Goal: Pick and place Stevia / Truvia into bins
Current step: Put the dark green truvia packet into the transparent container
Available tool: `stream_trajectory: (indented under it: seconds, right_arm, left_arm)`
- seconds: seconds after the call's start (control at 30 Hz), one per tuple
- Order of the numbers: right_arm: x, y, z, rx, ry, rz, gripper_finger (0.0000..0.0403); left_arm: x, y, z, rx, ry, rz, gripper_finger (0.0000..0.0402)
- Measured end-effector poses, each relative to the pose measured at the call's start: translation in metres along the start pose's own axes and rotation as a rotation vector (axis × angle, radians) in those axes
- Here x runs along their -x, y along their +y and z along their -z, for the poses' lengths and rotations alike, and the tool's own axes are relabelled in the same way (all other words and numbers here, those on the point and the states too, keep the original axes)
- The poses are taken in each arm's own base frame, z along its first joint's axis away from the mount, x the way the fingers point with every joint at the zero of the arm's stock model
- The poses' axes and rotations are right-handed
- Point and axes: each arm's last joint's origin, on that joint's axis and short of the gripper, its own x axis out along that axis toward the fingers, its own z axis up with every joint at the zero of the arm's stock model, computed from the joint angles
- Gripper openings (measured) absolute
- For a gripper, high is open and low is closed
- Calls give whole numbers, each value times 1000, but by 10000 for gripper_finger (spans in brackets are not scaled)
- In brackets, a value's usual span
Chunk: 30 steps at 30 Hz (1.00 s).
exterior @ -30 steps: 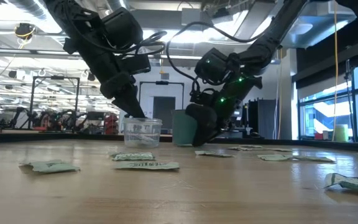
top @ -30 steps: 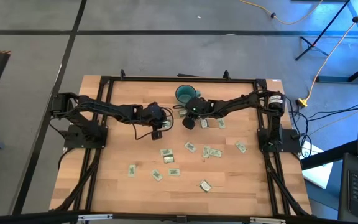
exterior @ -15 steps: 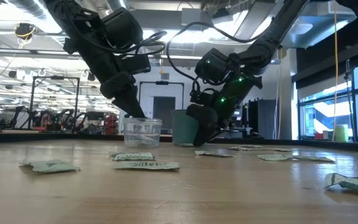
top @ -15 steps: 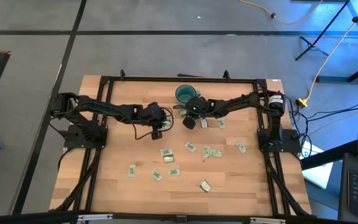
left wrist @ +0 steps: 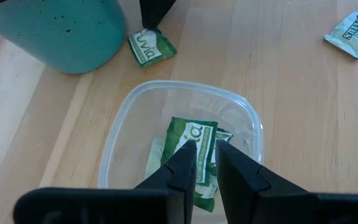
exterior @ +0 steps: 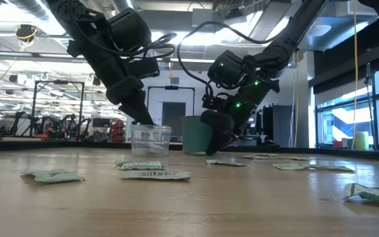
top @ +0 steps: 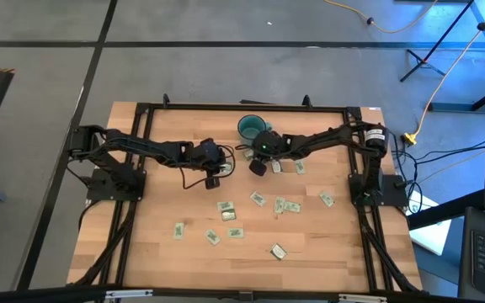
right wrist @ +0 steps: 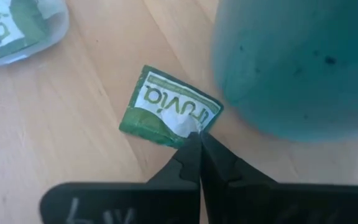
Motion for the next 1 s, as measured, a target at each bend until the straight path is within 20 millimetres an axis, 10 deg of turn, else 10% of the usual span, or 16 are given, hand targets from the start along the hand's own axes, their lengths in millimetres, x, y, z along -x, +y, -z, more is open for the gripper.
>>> stream_trajectory:
  seconds: [0.6, 1.0]
  right_arm:
    - [6, 9, -2, 48, -23, -22, 0]
    - [53, 29, -26, 147, -172, -75, 0]
  left_arm:
    - [40, -15, -16, -130, -156, 3, 97]
    - [69, -51, 4, -172, -26, 163, 99]
